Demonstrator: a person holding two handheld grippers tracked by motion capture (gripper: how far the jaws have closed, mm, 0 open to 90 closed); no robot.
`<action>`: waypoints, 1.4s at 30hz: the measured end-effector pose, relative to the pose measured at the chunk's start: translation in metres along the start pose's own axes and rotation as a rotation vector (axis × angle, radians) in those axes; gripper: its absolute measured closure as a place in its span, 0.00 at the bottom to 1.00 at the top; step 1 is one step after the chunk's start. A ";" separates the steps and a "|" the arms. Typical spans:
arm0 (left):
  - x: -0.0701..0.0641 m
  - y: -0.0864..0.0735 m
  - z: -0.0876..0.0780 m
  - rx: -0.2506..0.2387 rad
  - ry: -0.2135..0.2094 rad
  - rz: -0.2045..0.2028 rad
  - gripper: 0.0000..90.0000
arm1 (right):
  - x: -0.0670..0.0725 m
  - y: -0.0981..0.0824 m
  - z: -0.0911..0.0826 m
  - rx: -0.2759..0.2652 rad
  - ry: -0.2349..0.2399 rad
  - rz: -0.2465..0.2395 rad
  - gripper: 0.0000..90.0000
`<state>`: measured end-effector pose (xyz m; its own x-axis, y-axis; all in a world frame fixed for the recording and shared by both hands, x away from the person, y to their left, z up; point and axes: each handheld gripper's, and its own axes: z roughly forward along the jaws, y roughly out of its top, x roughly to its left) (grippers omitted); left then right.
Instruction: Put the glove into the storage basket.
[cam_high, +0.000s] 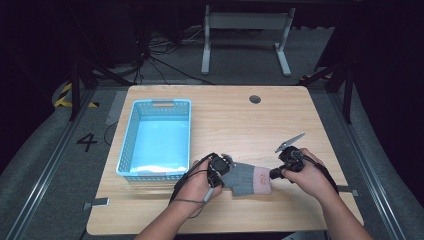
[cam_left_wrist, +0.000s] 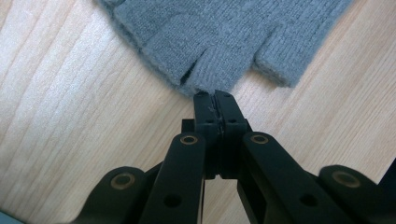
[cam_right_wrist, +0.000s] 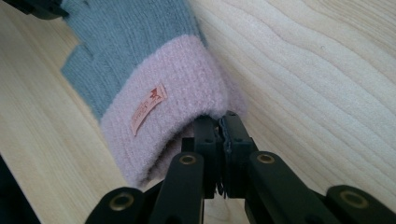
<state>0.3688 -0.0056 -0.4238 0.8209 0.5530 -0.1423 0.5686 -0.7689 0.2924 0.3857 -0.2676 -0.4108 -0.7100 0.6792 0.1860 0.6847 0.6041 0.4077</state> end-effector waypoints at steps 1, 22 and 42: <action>0.000 0.000 0.000 -0.005 0.001 -0.002 0.98 | 0.000 0.000 0.000 -0.003 0.001 -0.003 0.95; -0.004 0.006 -0.031 -0.114 0.027 0.013 0.62 | -0.008 -0.008 -0.022 -0.062 -0.069 -0.020 0.79; -0.016 0.049 -0.017 -0.124 -0.016 0.127 0.50 | -0.018 -0.032 -0.040 -0.096 -0.095 0.053 0.77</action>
<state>0.3828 -0.0464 -0.3911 0.8868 0.4483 -0.1120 0.4508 -0.7860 0.4230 0.3704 -0.3162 -0.3911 -0.6513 0.7482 0.1264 0.6990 0.5267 0.4837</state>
